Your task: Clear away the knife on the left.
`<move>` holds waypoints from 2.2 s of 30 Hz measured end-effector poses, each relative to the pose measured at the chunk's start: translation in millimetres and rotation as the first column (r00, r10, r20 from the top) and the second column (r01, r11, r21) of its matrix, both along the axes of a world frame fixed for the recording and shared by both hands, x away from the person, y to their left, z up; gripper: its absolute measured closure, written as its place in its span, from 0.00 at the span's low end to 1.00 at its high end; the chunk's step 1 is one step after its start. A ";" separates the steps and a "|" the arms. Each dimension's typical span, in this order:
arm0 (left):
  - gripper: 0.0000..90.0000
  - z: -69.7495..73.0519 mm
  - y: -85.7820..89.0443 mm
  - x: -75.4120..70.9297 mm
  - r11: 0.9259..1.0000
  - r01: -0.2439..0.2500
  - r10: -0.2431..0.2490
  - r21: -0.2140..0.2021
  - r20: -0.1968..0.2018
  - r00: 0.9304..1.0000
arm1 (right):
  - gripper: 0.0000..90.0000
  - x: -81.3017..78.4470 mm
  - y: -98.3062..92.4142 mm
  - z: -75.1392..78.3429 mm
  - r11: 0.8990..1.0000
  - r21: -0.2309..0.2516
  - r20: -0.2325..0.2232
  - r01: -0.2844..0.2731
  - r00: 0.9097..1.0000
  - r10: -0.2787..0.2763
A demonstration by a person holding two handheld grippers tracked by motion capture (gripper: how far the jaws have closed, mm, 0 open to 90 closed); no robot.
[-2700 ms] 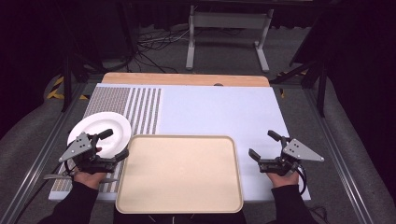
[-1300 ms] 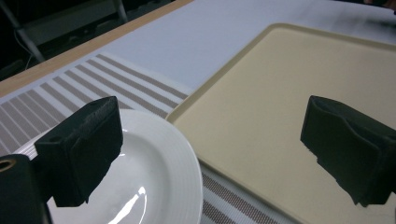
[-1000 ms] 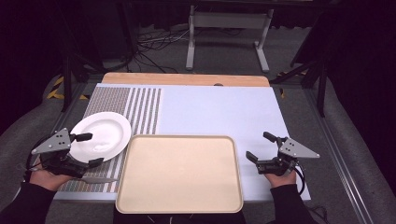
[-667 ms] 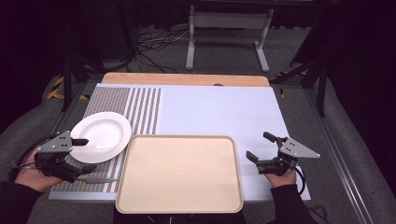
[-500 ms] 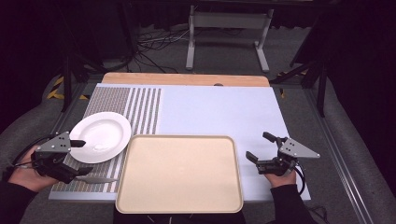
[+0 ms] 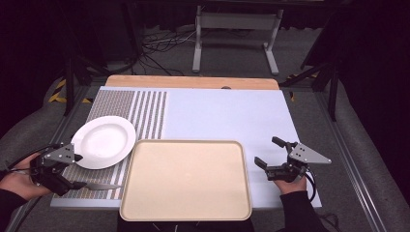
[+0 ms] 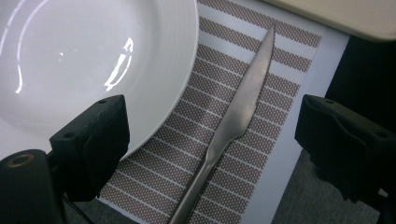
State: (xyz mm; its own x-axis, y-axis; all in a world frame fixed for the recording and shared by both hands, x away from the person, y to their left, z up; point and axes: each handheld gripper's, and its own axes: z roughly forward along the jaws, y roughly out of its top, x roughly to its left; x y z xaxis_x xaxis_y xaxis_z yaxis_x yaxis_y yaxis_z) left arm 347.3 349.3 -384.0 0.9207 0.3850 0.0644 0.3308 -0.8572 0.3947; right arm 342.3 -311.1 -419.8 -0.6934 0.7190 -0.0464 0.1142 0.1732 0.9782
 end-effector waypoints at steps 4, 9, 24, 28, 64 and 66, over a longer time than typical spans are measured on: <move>0.13 -3.1 0.2 1.2 0.998 0.020 -0.019 0.052 -0.024 1.000 | 0.02 -0.1 0.2 0.1 1.000 -0.001 0.002 -0.002 1.000 0.002; 0.14 -6.6 2.3 3.2 0.995 0.028 -0.022 0.094 -0.063 0.998 | 0.02 -0.2 0.2 0.1 1.000 -0.001 0.002 -0.004 1.000 0.004; 0.22 -25.9 5.8 13.0 0.970 0.065 -0.036 0.234 -0.125 0.992 | 0.02 -1.0 0.6 0.3 1.000 -0.003 0.003 -0.010 1.000 0.010; 0.28 -29.8 3.7 15.0 0.963 0.086 -0.048 0.257 -0.149 0.988 | 0.02 -1.0 0.4 0.3 1.000 -0.002 0.004 -0.010 1.000 0.010; 0.88 -41.2 -19.1 16.2 0.828 0.331 -0.265 0.453 -0.204 0.943 | 0.02 -1.7 2.3 0.7 0.999 -0.006 0.005 -0.033 0.999 0.033; 0.89 -41.1 -21.8 16.5 0.814 0.343 -0.272 0.469 -0.214 0.938 | 0.02 -1.5 2.8 0.3 0.999 -0.008 0.004 -0.036 0.999 0.036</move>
